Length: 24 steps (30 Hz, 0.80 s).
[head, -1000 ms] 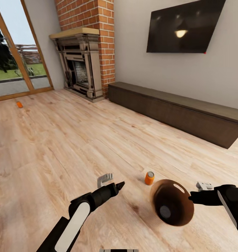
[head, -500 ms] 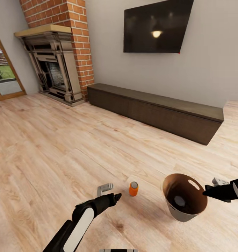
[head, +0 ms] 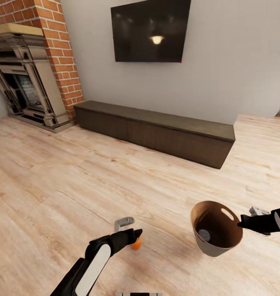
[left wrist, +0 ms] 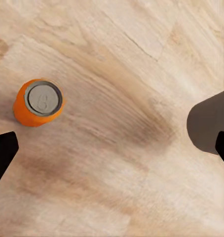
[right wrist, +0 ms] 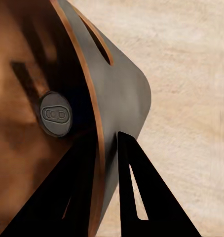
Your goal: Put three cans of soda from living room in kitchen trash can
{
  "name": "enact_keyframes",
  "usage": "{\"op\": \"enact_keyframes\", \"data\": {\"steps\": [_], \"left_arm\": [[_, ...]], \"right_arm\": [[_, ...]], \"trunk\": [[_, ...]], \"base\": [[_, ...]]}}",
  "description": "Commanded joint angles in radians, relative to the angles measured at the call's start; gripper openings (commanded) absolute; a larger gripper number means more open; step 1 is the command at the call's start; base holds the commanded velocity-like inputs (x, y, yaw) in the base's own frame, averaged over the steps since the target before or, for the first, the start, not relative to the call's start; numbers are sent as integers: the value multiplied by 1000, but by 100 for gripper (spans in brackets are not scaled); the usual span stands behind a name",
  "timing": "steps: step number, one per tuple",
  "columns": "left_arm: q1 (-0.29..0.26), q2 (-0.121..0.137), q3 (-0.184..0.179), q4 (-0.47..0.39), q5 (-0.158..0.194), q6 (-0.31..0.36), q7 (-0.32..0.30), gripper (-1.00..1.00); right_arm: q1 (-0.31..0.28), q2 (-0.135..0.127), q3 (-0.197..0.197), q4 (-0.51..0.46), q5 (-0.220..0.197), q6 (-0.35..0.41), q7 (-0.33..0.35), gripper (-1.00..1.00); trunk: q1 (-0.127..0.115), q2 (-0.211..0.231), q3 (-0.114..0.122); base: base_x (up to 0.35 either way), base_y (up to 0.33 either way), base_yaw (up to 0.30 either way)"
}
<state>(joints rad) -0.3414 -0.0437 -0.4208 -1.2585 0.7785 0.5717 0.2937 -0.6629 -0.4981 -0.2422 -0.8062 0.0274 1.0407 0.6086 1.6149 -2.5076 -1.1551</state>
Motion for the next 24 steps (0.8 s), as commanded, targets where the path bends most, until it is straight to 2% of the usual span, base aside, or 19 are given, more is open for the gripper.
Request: {"op": "enact_keyframes", "data": {"steps": [1, 6, 12, 13, 14, 16, 18, 19, 22, 24], "left_arm": [[-4, 0, 0, 1, 0, 5, -1, 100], [-60, 0, 1, 87, 2, 43, -3, 100], [-103, 8, 4, 151, 1, 87, 6, 100], [-111, 9, 5, 156, 1, 98, 23, 100], [-118, 8, 5, 161, 1, 110, 82, 100], [-120, 6, 5, 163, 4, 115, 141, 100], [-124, -1, 4, 165, 9, 121, 283, 100], [-126, -7, 4, 166, 10, 122, 320, 100], [-127, -28, 1, 174, 8, 124, 382, 100], [-128, -34, 0, 192, 8, 124, 391, 100]], "right_arm": [[-12, 0, -1, -1, -27, 7, 5, -100], [-74, -1, 1, 5, -27, 7, 5, -100], [-89, 7, 6, 9, -26, 7, 5, -100], [-89, 8, 6, 9, -26, 7, 5, -100], [-89, 10, 7, 10, -26, 7, 5, -100], [-89, 11, 8, 10, -26, 7, 5, -100], [-89, 12, 10, 10, -26, 7, 5, -100], [-89, 13, 10, 10, -25, 7, 5, -100], [-88, 13, 12, 10, -25, 7, 5, -100], [-88, 13, 13, 9, -24, 7, 5, -100]], "trunk": [[0, 0, 0], [0, 0, 0], [0, 0, 0], [0, 0, 0], [0, 0, 0], [0, 0, 0], [0, 0, 0], [0, 0, 0], [0, 0, 0], [0, 0, 0]], "base": [[337, -167, -294], [337, -167, -181], [325, -83, -29], [209, -19, -6], [107, -10, -3], [77, -7, -2], [33, -3, -1], [14, -1, 0], [7, -1, 0], [3, 0, 0]]}}
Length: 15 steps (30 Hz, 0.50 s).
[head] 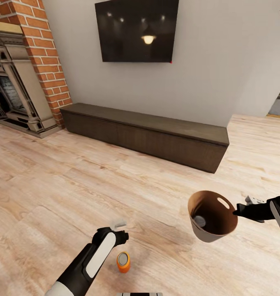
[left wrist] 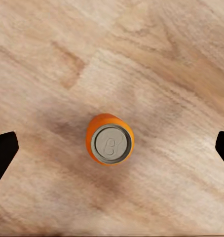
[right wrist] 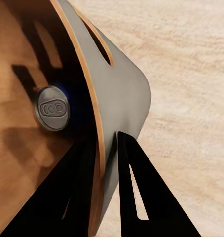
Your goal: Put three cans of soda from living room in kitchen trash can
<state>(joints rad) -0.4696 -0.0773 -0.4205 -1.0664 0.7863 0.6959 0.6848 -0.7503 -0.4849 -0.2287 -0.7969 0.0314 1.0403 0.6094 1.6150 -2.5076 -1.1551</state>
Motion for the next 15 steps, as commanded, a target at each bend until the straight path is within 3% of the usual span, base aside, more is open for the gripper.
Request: {"op": "enact_keyframes", "data": {"steps": [1, 6, 11, 15], "left_arm": [[-3, -5, -1, 31, 0, 0, 5, 100], [-50, -40, -5, 180, -2, -1, 7, 100], [-102, -49, -13, 242, -2, 15, -17, 100], [-174, -51, -61, 399, -3, -11, -50, 100]], "right_arm": [[-1, 1, 0, 0, -28, 7, 4, -100], [0, 2, 2, -1, -28, 7, 4, -100], [1, 2, 3, -6, -28, 7, 4, -100], [2, 0, 3, -9, -28, 7, 4, -100]], "trunk": [[0, 0, 0], [0, 0, 0], [0, 0, 0], [0, 0, 0]], "base": [[2, 0, 0], [0, 0, 0], [0, 0, 0], [0, 0, 0]]}}
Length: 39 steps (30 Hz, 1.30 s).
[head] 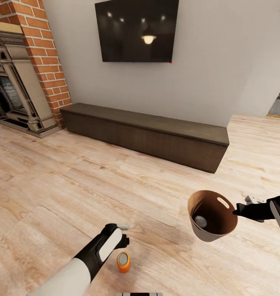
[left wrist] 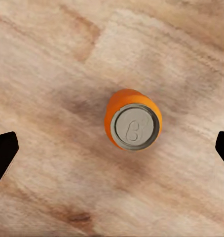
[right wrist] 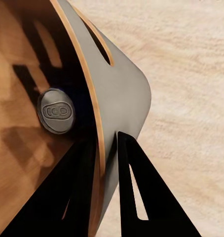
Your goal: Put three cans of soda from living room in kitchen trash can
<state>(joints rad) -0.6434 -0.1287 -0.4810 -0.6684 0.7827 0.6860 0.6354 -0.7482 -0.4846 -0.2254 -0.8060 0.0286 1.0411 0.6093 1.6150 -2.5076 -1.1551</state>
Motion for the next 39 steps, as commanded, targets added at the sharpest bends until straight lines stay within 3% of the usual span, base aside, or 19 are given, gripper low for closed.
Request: {"op": "enact_keyframes", "data": {"steps": [1, 3, 5, 10, 17, 22, 26, 35, 39], "left_arm": [[-9, -1, -8, 28, 0, -36, -4, 100], [-15, -1, -19, 49, 1, -66, -7, 100], [-20, -1, -54, 73, 1, -102, -10, 100], [-24, -3, -95, 94, 7, -123, -15, 100], [-21, -17, -98, 86, 16, -122, -13, 100], [-22, -17, -97, 92, 64, -116, -15, 100], [-26, -15, -97, 96, 77, -112, -16, 100], [-43, -6, -99, 99, 70, -112, -57, 100], [-84, -5, -99, 121, 69, -112, -57, 100]], "right_arm": [[0, -1, -1, -1, -26, 6, 4, -100], [0, -3, -2, -1, -27, 6, 4, -100], [1, -3, -2, -2, -28, 6, 4, -100], [1, -3, -2, -2, -28, 6, 5, -100], [1, -4, -3, -2, -29, 6, 5, -100], [1, -5, -3, -3, -29, 6, 5, -100], [1, -9, -4, -4, -29, 6, 6, -100], [-5, -15, -9, -39, -31, 6, 7, -100], [1, -15, -4, -68, -31, 6, 7, -100]], "trunk": [[0, 0, 0], [0, 0, 0], [0, 0, 0], [0, 0, 0], [0, 0, 0], [2, -1, -19], [4, -2, -35], [8, -4, -70], [10, -5, -85]], "base": [[0, 0, 0], [0, 0, 0], [0, -91, 0], [0, -144, 0], [0, -18, 0], [0, -2, 0], [0, 0, 0], [0, 0, 0], [0, 0, 0]]}}
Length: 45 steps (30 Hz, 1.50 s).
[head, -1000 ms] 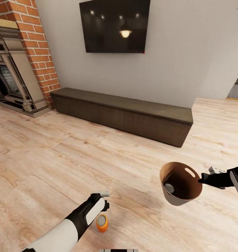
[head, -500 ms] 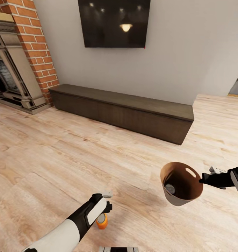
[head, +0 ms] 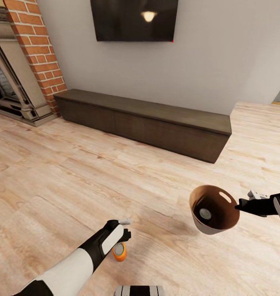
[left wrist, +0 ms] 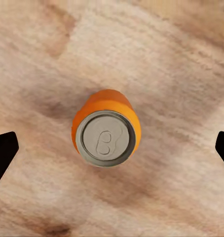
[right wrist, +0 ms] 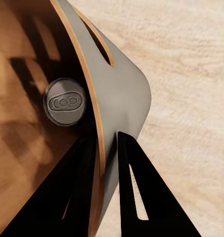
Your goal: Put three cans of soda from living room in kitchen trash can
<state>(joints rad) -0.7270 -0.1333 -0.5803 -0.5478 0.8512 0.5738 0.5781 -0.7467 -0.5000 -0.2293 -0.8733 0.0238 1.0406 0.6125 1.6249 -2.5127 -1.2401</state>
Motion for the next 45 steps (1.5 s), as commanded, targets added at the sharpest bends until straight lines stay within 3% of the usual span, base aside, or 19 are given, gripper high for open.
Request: {"op": "enact_keyframes", "data": {"steps": [1, 10, 14, 18, 26, 32, 45], "left_arm": [[-7, 0, 0, 11, 0, 0, 0, 100], [-21, 0, -1, 34, 0, -2, -6, 100], [-21, 0, -1, 37, 0, -2, -9, 100], [-22, 0, -1, 38, 0, -2, -10, 100], [-23, 2, -1, 38, 0, -3, -11, 100], [-71, 7, -1, 57, 0, -2, -39, 100], [-84, 7, -2, 61, 0, -2, -50, 100]], "right_arm": [[0, 0, 0, -4, -27, 7, 4, -100], [-4, -14, -9, -29, -33, 7, 4, -100], [4, -67, -10, -61, -69, 7, 31, -100], [8, -96, -2, -70, -84, 7, 101, -100], [10, -104, 2, -73, -87, 7, 123, -100], [11, -104, 2, -97, -87, 7, 124, -100], [11, -104, 2, -121, -89, 7, 125, -100]], "trunk": [[0, 0, -4], [4, -2, -39], [6, -3, -54], [8, -4, -70], [12, -6, -101], [14, -8, -124], [20, -11, -174]], "base": [[0, 0, 0], [0, 0, 0], [0, 0, 0], [0, 0, 0], [0, 0, 0], [0, 0, 0], [0, 0, 0]]}}
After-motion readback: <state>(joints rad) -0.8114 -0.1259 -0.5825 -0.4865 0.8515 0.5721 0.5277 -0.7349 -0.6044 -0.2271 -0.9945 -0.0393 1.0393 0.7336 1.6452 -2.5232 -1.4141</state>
